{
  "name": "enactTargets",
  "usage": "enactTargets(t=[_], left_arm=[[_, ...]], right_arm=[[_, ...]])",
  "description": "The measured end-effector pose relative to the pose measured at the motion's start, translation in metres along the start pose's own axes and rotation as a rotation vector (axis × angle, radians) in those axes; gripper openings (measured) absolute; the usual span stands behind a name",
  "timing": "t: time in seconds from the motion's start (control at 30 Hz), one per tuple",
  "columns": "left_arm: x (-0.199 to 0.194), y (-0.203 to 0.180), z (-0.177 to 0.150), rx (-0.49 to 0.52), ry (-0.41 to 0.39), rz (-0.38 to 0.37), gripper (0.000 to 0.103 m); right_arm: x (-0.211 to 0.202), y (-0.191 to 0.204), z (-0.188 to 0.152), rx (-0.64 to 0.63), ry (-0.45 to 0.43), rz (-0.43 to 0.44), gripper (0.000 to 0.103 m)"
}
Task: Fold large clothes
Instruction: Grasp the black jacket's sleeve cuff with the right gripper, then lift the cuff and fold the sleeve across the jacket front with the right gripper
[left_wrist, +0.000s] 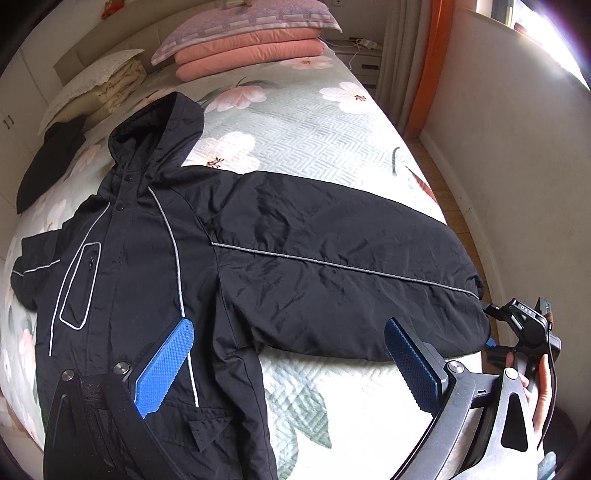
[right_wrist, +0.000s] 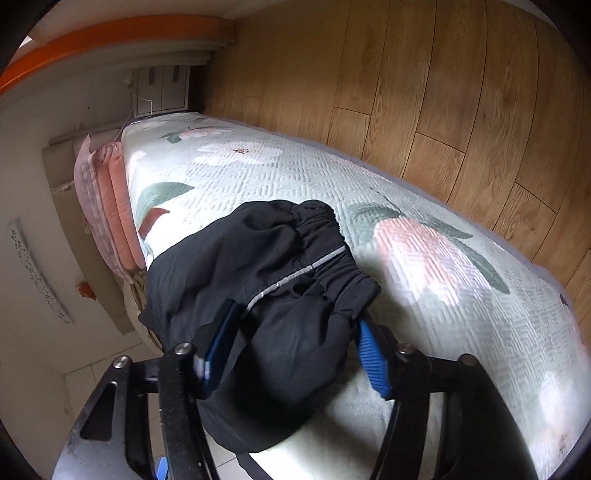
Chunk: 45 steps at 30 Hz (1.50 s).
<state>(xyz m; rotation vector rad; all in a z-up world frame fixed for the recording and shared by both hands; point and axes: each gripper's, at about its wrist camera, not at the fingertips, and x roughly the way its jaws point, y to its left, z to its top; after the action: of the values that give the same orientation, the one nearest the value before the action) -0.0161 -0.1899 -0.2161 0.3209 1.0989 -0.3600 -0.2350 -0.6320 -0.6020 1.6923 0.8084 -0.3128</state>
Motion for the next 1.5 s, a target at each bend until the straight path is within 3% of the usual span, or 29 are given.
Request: enactTargets(t=[0.1,0.3,0.43,0.63,0.87,1.0,1.1,1.3,1.5], left_arm=[[0.009,-0.003,-0.002,0.008,0.014,0.000,0.103],[0.009,0.010,-0.009,-0.026,0.011,-0.014,0.103],[0.006,0.035,-0.014,-0.054,0.002,-0.019,0.103],[-0.002,0.104,-0.025,-0.111,-0.025,-0.042,0.103],[-0.015,0.212,-0.029,-0.121,-0.048,-0.046,0.103],[-0.023,0.290,-0.028,-0.130,-0.064,-0.011,0.103],[-0.025,0.345,-0.026,-0.151,-0.072,0.028,0.103],[-0.017,0.434,-0.032,-0.216,-0.070,0.043,0.103],[0.010,0.479,-0.045,-0.249,-0.019,0.049,0.103]], right_arm=[[-0.015,0.017,-0.007,-0.080,-0.052,-0.067,0.034],[-0.058,0.090,-0.040,-0.335,-0.209,-0.227,0.025],[-0.077,0.157,-0.087,-0.549,-0.318,-0.317,0.024],[-0.063,0.260,-0.192,-0.857,-0.379,-0.335,0.021],[0.030,0.358,-0.355,-1.188,-0.347,-0.386,0.020],[0.096,0.387,-0.453,-1.329,-0.320,-0.405,0.019],[0.159,0.397,-0.508,-1.416,-0.276,-0.458,0.019],[0.279,0.382,-0.577,-1.516,-0.144,-0.608,0.019],[0.365,0.328,-0.588,-1.562,-0.046,-0.793,0.019]])
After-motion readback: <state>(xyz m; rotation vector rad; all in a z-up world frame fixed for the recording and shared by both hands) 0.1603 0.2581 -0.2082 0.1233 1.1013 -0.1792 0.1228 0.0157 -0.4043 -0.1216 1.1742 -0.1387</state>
